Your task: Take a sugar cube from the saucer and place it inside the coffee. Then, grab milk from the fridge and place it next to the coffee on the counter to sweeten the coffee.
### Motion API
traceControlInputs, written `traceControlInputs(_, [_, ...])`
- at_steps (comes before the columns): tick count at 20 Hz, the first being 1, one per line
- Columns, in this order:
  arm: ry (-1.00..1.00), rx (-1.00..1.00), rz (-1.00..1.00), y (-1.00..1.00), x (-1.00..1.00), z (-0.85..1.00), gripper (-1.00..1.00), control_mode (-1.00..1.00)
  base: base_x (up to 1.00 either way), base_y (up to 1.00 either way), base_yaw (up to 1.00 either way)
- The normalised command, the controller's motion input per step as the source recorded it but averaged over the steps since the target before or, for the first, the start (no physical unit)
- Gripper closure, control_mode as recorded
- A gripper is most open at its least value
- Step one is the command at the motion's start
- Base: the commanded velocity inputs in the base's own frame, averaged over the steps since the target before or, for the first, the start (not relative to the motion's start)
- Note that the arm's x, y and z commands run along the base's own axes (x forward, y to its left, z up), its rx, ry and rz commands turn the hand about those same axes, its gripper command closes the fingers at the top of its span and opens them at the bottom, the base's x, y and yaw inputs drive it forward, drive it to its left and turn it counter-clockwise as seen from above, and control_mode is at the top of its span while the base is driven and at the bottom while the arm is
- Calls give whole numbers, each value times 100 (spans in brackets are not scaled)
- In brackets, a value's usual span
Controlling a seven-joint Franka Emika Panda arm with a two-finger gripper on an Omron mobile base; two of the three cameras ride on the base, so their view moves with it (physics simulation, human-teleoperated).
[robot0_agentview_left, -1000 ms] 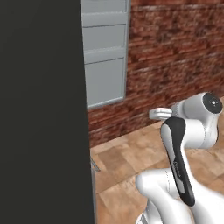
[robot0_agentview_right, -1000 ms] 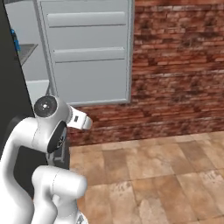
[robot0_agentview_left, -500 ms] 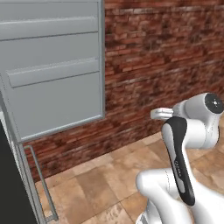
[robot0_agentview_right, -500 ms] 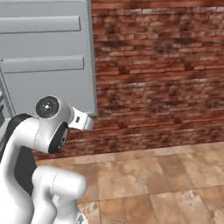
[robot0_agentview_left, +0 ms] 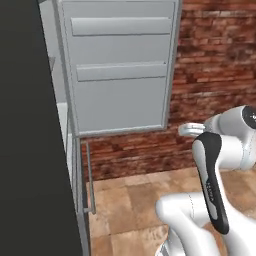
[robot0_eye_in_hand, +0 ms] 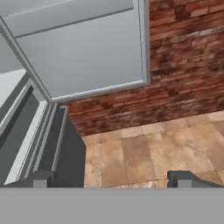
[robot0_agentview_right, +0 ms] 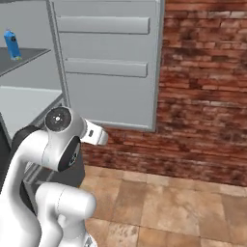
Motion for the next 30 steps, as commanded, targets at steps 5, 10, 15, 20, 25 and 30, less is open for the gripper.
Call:
traceControlInputs(5, [0, 0, 0, 0, 0, 0, -100, 100, 4, -25, 98])
traceControlInputs(10, [0, 0, 0, 0, 0, 0, -100, 100, 57, -78, 61])
traceControlInputs(15, [0, 0, 0, 0, 0, 0, -100, 100, 39, -99, 40])
traceControlInputs(20, [0, 0, 0, 0, 0, 0, -100, 100, 17, -100, 28])
traceControlInputs(25, [0, 0, 0, 0, 0, 0, -100, 100, 73, -84, -2])
traceControlInputs(30, [0, 0, 0, 0, 0, 0, -100, 100, 100, -57, -26])
